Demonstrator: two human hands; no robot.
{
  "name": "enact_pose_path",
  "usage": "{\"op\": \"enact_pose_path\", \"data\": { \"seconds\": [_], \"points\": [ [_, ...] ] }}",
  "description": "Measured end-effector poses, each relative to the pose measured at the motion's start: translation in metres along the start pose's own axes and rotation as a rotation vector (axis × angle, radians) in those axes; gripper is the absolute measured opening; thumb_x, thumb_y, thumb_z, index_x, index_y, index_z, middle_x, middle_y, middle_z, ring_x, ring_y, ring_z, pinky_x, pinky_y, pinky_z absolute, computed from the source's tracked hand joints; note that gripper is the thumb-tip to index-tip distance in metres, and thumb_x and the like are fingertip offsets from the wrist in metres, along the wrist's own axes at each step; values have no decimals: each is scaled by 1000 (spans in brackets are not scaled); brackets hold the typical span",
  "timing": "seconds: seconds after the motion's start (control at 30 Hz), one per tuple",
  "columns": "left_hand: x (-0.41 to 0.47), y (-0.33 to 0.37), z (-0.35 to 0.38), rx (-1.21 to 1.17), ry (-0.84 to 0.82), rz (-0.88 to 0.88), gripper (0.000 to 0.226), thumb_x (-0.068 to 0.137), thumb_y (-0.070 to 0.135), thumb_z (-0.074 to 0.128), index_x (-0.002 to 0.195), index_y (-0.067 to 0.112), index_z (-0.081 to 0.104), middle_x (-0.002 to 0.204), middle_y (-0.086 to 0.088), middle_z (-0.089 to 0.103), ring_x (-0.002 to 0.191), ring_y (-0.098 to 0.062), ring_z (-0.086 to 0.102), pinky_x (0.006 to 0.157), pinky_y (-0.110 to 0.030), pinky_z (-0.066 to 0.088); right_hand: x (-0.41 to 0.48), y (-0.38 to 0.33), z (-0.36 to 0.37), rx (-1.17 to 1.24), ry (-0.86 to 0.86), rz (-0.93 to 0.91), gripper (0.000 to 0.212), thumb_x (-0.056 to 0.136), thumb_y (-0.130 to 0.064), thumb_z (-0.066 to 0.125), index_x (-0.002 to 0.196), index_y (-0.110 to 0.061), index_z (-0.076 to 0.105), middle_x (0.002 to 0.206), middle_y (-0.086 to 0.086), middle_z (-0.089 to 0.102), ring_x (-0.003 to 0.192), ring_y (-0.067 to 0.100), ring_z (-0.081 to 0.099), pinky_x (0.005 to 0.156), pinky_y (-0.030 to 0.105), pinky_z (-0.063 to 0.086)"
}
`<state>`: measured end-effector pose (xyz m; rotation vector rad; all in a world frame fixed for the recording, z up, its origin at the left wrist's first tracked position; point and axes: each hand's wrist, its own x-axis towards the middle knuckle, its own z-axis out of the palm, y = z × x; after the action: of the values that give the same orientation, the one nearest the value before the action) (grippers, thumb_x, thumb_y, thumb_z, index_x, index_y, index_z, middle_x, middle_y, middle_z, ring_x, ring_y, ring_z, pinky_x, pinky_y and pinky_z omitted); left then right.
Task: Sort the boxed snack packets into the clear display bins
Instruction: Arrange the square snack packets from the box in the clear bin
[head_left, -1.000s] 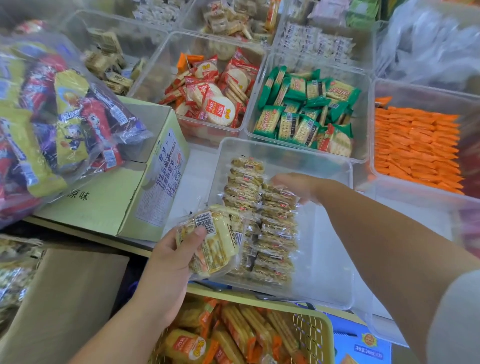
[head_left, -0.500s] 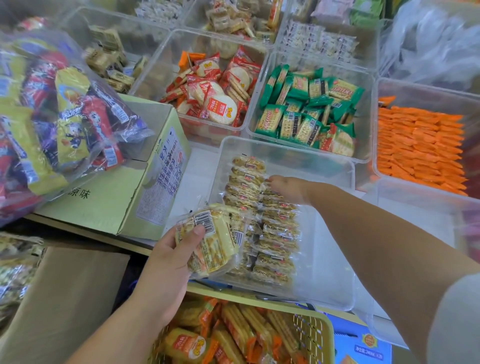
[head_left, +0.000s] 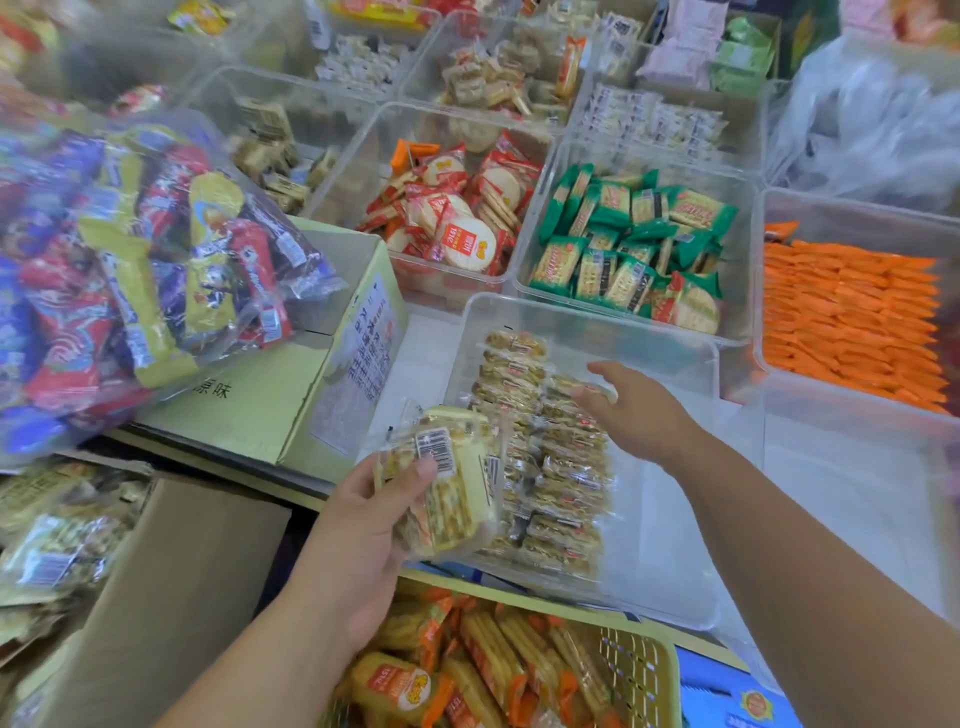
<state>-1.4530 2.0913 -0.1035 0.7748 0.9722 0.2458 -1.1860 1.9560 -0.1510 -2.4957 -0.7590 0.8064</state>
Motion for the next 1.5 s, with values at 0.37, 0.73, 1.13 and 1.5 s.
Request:
{"op": "enact_pose_path", "data": {
  "seconds": [0.37,0.73,1.13,1.5],
  "points": [
    [-41,-13,21,129,-52,148,71,46,53,100,102,18,72,110,-23,74,103,-47,71,82,-64,59,-163,-71,31,719,-36,-250,29,77,-41,85,94,-30,64,87,-7,69,80,16,64,74,49,57],
    [-40,-22,14,-175,43,148,22,87,34,64,84,20,81,94,-11,77,79,-26,76,60,-40,61,-189,-42,31,216,366,-1038,14,96,-16,65,100,-23,54,119,2,68,122,24,61,94,40,51],
    [-15,-19,7,-84,186,211,29,108,32,47,116,13,67,113,-14,77,93,-28,77,63,-41,62,-188,-13,40,224,451,-809,30,91,-13,67,118,-21,57,128,-11,64,123,15,59,92,43,53],
    [11,-24,3,243,149,214,30,105,38,50,107,13,67,108,-12,77,105,-35,73,88,-56,60,-45,13,-23,220,509,-156,27,81,-8,69,98,-27,59,81,-13,60,66,7,55,55,26,42]
  ]
}}
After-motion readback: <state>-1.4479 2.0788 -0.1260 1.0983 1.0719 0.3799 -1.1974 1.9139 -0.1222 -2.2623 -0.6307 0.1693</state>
